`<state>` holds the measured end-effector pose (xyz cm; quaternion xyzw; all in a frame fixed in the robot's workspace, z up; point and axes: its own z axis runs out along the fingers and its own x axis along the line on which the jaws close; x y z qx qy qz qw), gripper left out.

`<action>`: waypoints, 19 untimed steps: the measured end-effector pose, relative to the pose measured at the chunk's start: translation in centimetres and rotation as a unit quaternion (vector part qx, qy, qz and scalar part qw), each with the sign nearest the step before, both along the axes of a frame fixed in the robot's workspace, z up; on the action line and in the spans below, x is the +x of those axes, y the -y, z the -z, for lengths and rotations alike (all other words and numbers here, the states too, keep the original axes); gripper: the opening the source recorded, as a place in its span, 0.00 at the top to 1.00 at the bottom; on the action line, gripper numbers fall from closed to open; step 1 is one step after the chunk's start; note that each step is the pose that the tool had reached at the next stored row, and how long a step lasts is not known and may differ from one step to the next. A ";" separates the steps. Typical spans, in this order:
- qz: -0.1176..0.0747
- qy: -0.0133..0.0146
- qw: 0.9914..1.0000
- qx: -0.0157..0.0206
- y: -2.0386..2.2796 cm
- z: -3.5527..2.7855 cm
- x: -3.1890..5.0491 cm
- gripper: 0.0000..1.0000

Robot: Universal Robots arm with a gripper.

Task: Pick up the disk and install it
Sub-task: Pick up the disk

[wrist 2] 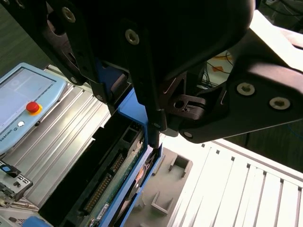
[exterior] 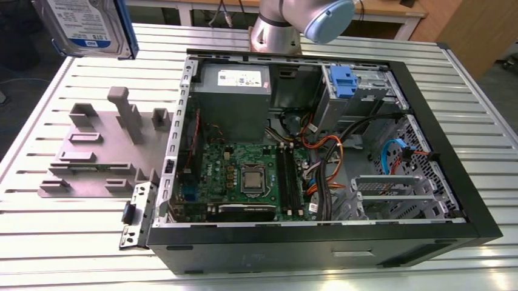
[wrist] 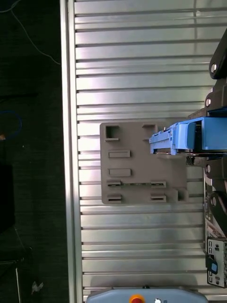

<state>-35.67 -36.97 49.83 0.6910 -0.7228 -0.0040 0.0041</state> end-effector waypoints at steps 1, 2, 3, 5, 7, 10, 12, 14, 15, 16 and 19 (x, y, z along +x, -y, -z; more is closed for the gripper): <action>0.000 0.000 1.000 0.000 0.03 0.00 0.07 0.64; 0.001 0.000 1.000 0.000 0.04 0.00 0.16 0.64; 0.001 0.000 1.000 0.000 0.05 0.00 0.27 0.64; 0.001 0.000 1.000 0.000 0.07 0.00 0.51 0.64; 0.002 0.000 1.000 0.000 0.09 0.00 0.73 0.64; 0.002 0.000 1.000 0.000 0.11 0.00 1.04 0.64; 0.003 0.000 1.000 0.000 0.13 0.00 1.24 0.64; 0.003 0.000 1.000 0.000 0.14 0.00 1.44 0.64; 0.003 0.000 1.000 0.000 0.15 0.00 1.54 0.64; 0.004 0.000 1.000 0.000 0.16 0.00 1.65 0.64; 0.004 0.000 1.000 0.000 0.18 0.00 1.95 0.64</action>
